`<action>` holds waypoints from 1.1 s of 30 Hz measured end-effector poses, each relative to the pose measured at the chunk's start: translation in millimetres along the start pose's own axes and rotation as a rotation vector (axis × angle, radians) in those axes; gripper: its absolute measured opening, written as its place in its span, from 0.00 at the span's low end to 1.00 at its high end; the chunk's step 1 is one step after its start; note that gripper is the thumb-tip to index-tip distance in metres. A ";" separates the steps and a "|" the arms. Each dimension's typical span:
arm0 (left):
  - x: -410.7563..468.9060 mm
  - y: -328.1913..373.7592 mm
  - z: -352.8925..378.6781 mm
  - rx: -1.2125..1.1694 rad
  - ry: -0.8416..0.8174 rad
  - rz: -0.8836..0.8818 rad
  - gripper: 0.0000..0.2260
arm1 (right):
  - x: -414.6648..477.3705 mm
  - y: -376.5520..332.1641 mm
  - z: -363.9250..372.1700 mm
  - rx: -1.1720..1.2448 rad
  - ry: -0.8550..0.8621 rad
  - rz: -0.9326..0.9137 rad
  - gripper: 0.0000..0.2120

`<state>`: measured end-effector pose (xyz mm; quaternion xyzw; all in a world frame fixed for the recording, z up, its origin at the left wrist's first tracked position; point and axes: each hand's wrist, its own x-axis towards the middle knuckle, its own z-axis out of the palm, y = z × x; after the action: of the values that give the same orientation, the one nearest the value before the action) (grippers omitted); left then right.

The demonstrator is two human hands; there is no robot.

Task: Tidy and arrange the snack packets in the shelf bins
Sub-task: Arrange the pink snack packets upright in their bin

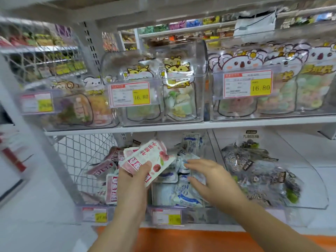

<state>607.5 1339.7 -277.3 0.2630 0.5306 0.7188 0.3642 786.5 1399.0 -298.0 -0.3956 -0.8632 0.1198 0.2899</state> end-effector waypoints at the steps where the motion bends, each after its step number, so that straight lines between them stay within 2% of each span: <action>1: 7.4 1.3 -10.8 0.161 0.047 0.105 0.15 | 5.4 -4.5 5.8 -0.012 -0.024 0.015 0.19; 3: 20.4 5.1 -27.7 0.429 0.115 0.327 0.17 | 15.1 -10.1 16.1 -0.016 -0.057 0.044 0.19; 4: 27.7 6.4 -35.4 0.512 0.095 0.436 0.18 | 20.1 -12.3 20.5 -0.023 -0.077 0.060 0.18; 7: 62.5 0.5 -57.5 0.905 -0.077 0.755 0.22 | 34.6 -17.3 27.2 -0.059 -0.137 0.096 0.18; 9: 86.4 -6.7 -69.5 1.246 -0.233 0.774 0.29 | 43.2 -20.2 30.3 -0.082 -0.173 0.092 0.18; 11: 95.6 -6.4 -72.9 1.534 -0.371 0.671 0.36 | 50.0 -23.9 33.3 -0.098 -0.191 0.081 0.19; 12: 98.5 -5.8 -74.4 1.608 -0.410 0.607 0.35 | 53.1 -25.5 34.4 -0.104 -0.195 0.075 0.19; 14: 103.9 -3.5 -82.1 1.611 -0.472 0.487 0.33 | 59.2 -28.4 37.0 -0.114 -0.206 0.056 0.19; 19: 106.0 5.5 -98.6 1.559 -0.583 0.369 0.31 | 81.7 -41.4 48.1 -0.067 -0.207 0.013 0.18; 24: 88.3 3.1 -101.0 1.554 -0.522 0.319 0.43 | 121.5 -64.6 74.2 -0.007 -0.179 -0.021 0.18; 26: 84.4 -1.3 -105.0 1.543 -0.500 0.337 0.45 | 142.6 -70.0 86.0 -0.001 -0.188 -0.007 0.18; 30: 87.3 -7.7 -113.8 1.491 -0.452 0.441 0.42 | 184.7 -76.5 109.8 0.090 -0.228 0.136 0.18; 33: 95.2 -10.4 -115.8 1.447 -0.438 0.465 0.41 | 207.5 -71.7 132.1 0.016 -0.261 0.115 0.19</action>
<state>464.8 1351.8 -322.6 0.6742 0.7140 0.1850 0.0392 556.2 1510.9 -288.6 -0.4232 -0.8685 0.1933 0.1711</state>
